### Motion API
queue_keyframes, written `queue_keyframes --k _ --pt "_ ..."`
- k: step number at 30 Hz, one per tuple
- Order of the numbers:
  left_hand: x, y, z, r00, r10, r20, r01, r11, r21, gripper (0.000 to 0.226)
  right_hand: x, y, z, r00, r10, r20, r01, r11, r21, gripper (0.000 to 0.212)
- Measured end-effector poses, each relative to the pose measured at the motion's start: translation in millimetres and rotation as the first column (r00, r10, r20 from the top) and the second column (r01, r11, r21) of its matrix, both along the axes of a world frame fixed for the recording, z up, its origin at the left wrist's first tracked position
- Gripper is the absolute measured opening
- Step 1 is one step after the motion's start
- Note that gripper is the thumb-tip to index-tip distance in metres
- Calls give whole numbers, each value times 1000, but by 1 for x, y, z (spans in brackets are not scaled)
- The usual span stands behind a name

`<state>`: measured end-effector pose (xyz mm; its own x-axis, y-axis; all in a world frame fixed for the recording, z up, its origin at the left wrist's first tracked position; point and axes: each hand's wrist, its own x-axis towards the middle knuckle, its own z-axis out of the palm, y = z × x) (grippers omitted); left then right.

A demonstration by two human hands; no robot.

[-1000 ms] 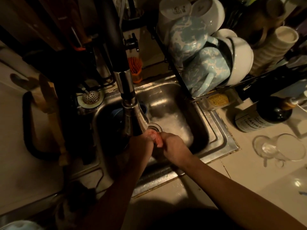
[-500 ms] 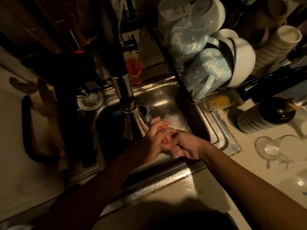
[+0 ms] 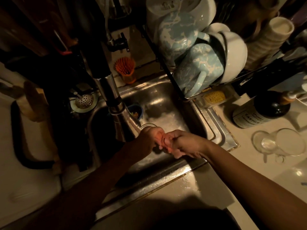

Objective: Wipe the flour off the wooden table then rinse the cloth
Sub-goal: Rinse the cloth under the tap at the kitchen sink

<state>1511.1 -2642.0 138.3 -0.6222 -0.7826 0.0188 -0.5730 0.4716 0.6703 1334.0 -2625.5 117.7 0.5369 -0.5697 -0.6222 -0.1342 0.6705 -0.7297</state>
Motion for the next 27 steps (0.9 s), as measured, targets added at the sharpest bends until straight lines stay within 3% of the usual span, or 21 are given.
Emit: queue_keyframes --k 4,6,8,10,13,16,18,20,22,25,27 --pt "2 15 -12 941 278 -195 -288 957 -27 27 12 9 -3 944 -198 -265 42 866 -497 25" --pt "0 24 -19 883 408 -232 -415 910 22 21 18 15 -12 898 -342 -277 86 754 -652 7" --pt "-2 28 -21 835 486 -257 -494 869 39 23 25 19 -17 859 -437 -266 88 638 -765 45" --pt "-4 30 -21 805 525 -276 -549 835 -14 19 28 22 -23 833 -490 -255 85 570 -817 67" --pt "-11 36 -22 758 576 -306 -604 797 4 13 30 26 -28 811 -545 -212 71 452 -889 45" --pt "-19 45 -26 661 689 -296 -657 723 214 54 33 28 -29 768 -625 -139 21 242 -970 32" --pt "-21 49 -38 610 742 -279 -663 670 333 43 33 28 -28 786 -613 -80 30 168 -985 31" --pt "-22 46 -45 562 794 -231 -645 596 479 22 31 28 -29 800 -596 -68 19 138 -990 31" --pt "-22 41 -42 564 805 -184 -582 546 603 19 27 27 -32 808 -583 -81 0 138 -990 31" --pt "-23 33 -40 583 809 -76 -593 488 640 24 19 24 -31 831 -550 -88 -33 109 -993 30" --pt "-21 31 -44 585 804 -110 -573 506 645 24 14 20 -31 854 -508 -108 -56 116 -992 28"
